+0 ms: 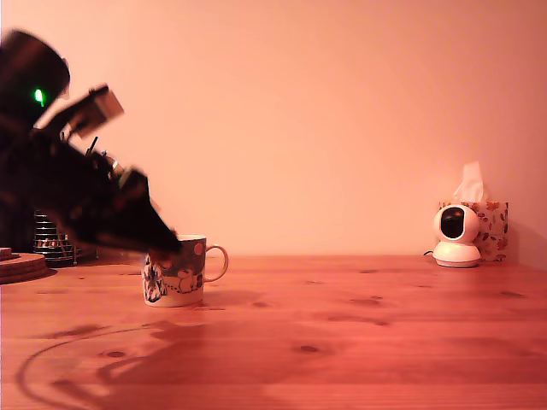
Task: Pick up the coffee capsules on the table and drop them inside the coffee cup
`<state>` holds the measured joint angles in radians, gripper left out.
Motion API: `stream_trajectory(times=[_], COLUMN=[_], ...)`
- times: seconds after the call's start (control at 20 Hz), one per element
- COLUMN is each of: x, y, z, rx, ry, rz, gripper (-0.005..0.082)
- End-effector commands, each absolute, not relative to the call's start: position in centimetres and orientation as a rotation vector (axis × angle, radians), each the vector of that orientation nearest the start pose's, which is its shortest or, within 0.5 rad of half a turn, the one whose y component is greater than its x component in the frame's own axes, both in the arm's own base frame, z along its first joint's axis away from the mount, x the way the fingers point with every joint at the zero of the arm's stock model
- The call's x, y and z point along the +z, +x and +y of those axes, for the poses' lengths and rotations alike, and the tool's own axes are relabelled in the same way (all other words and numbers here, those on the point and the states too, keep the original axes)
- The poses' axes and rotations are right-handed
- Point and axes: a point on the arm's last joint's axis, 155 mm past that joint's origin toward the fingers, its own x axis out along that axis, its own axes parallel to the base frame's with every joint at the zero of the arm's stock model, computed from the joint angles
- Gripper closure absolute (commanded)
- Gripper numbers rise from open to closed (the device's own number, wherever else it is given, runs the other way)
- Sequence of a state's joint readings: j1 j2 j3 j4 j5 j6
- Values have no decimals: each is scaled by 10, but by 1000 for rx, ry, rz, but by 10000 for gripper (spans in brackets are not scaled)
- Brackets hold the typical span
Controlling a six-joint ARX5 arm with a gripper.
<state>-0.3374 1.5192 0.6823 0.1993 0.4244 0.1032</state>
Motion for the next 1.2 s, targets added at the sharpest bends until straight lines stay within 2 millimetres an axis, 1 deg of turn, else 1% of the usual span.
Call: stream_trajectory(times=[0.0, 0.1, 0.2, 0.3, 0.55, 0.8, 1.15], x=[99, 105, 117, 125, 145, 153, 148], y=[365, 367, 373, 379, 383, 383, 380], z=[-203, -201, -198, -190, -181, -175, -169], rx=[-741, -724, -694, -628, -562, -526, -494], ry=[43, 37, 29, 23, 19, 20, -16], rz=[633, 697, 725, 768, 826, 855, 893], gripper=[625, 625, 625, 625, 624, 624, 624])
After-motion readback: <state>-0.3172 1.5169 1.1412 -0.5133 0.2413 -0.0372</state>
